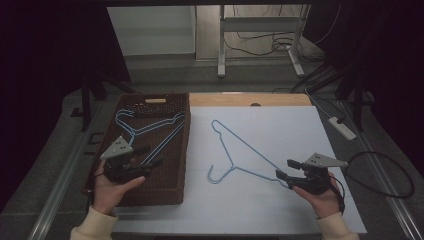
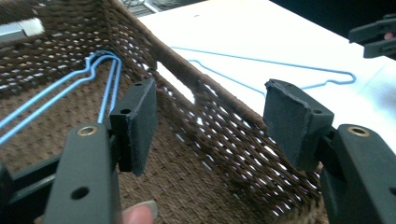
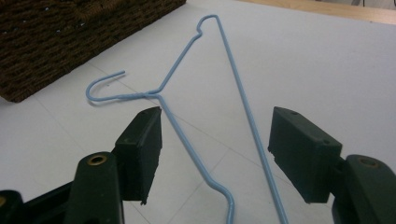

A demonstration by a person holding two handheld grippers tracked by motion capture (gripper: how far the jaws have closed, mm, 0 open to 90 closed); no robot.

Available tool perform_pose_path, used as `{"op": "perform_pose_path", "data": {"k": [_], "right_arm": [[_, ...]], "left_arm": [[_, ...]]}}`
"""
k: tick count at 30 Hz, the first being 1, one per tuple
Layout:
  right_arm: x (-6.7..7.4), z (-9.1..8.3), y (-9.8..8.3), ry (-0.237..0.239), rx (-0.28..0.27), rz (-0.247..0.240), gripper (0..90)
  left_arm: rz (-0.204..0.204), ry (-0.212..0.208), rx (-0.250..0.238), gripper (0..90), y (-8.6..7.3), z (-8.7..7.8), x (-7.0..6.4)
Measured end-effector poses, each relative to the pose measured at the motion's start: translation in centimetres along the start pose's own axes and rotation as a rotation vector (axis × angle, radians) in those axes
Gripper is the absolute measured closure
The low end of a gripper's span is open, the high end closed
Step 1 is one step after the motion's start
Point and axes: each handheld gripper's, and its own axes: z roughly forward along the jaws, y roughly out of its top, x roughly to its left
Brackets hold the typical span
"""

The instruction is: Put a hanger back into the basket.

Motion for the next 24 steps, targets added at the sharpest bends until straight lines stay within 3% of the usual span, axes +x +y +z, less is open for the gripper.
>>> {"op": "perform_pose_path", "data": {"k": [6,11,19,24], "right_arm": [[-0.1,0.3,0.0,0.007,0.041,-0.008,34.1],[-0.3,0.6,0.0,0.017,0.074,-0.017,32.7],[-0.6,0.9,0.5,-0.001,0.114,-0.046,31.7],[-1.3,0.7,1.0,-0.021,0.125,-0.035,32.0]], "left_arm": [[-0.015,-0.017,-0.023,36.0,-1.0,0.0,-0.5],[0.000,-0.027,-0.017,36.0,-1.3,0.2,-1.1],[0.008,-0.035,-0.011,35.6,-1.5,0.5,-1.5],[0.012,-0.040,-0.017,35.6,-1.5,0.3,-1.7]]}}
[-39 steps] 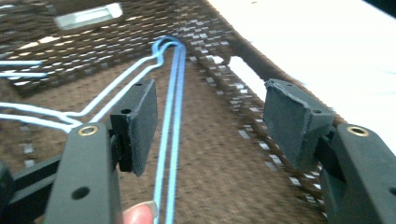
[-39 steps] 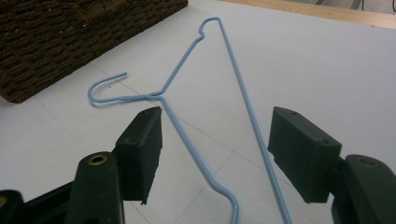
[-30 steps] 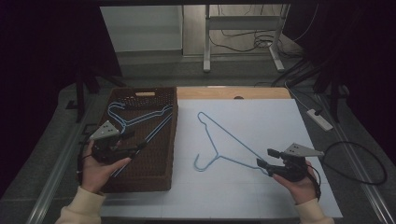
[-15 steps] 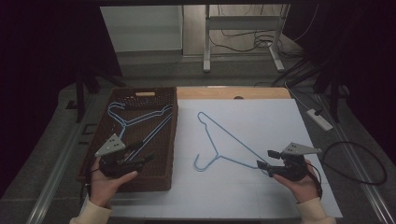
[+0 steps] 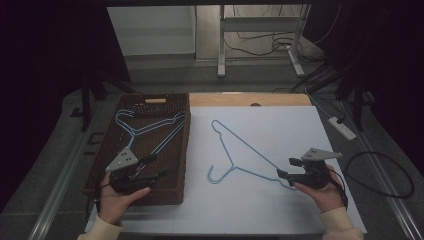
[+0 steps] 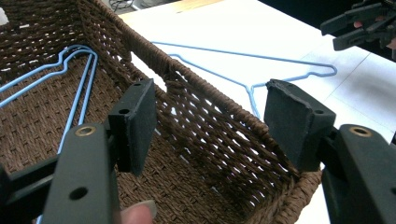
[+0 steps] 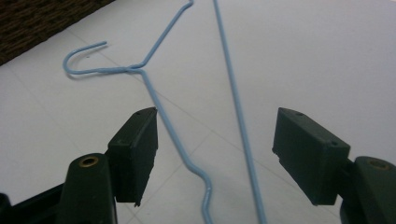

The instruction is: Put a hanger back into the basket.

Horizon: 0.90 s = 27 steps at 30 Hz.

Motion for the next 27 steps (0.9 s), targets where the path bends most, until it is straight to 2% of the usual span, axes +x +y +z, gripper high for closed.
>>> {"op": "perform_pose_path", "data": {"k": [6,9,11,13,18,21,25,27], "right_arm": [[-0.9,0.3,0.0,-0.012,0.054,0.016,36.5],[-1.3,0.7,-0.1,-0.023,0.112,0.012,38.9],[-1.5,1.0,-0.3,-0.040,0.158,0.000,44.0],[-1.7,1.2,-0.5,-0.033,0.198,-0.004,54.3],[-2.3,1.2,-0.8,-0.021,0.251,0.006,77.6],[-2.4,1.3,-1.0,-0.006,0.292,-0.005,88.5],[-1.9,1.7,-1.3,0.001,0.365,-0.030,90.0],[-1.7,1.8,-1.4,0.015,0.382,-0.038,90.0]], "left_arm": [[0.002,-0.003,0.008,35.4,-0.2,0.2,-0.1],[0.003,-0.004,0.012,35.4,-0.2,0.3,-0.1],[0.002,-0.005,0.015,35.4,-0.3,0.4,-0.2],[-0.001,-0.008,0.017,35.4,-0.3,0.5,-0.2],[-0.004,-0.005,0.011,35.2,-0.3,0.4,-0.2],[-0.006,-0.006,0.011,35.2,-0.3,0.4,-0.1],[-0.007,-0.007,0.014,35.1,-0.4,0.4,-0.1],[-0.006,-0.008,0.015,35.2,-0.4,0.5,-0.2]]}}
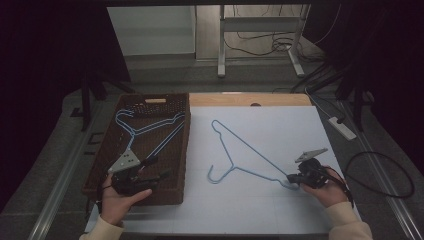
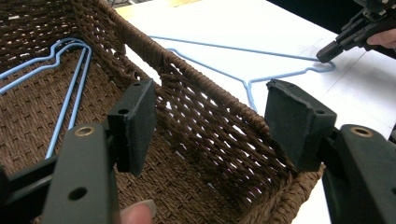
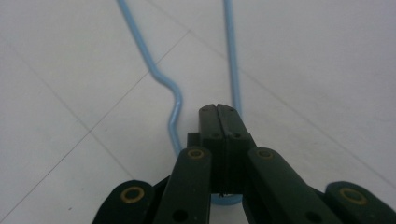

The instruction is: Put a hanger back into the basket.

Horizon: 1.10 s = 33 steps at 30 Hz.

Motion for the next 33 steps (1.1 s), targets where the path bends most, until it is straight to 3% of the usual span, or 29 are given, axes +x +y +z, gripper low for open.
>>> {"op": "perform_pose_path", "data": {"k": [5,11,23,33], "right_arm": [[0.6,0.1,-0.3,0.030,0.027,-0.013,90.0],[1.5,0.0,-1.4,0.104,0.041,0.021,90.0],[7.6,0.5,-2.7,0.278,0.035,-0.051,90.0],[11.7,2.2,-1.3,0.348,0.013,-0.130,90.0]], "left_arm": [[0.001,-0.003,0.004,35.1,-0.1,0.1,0.0],[-0.001,-0.002,0.008,35.1,-0.1,0.2,0.0],[0.000,-0.005,0.008,35.1,-0.1,0.3,0.0],[-0.001,-0.010,0.013,35.1,-0.1,0.4,0.0]]}}
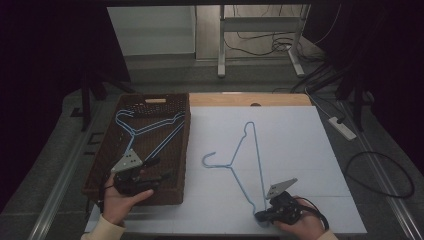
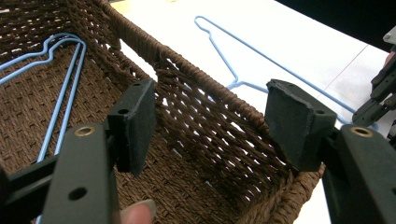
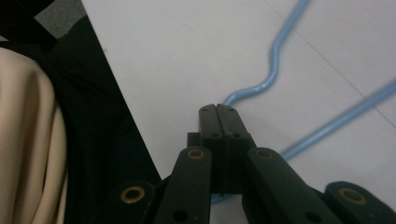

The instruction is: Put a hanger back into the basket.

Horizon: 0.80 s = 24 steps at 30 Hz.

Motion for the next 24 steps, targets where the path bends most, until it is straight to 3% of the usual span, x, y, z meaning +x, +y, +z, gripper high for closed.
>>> {"op": "perform_pose_path", "data": {"k": [22,24], "right_arm": [[1.6,3.5,3.6,0.042,-0.037,-0.082,90.0],[1.4,3.3,3.7,0.018,-0.041,-0.086,90.0]], "left_arm": [[0.000,-0.001,0.001,35.1,-0.1,-0.1,0.1],[0.002,-0.001,0.002,35.1,-0.1,-0.1,0.1]]}}
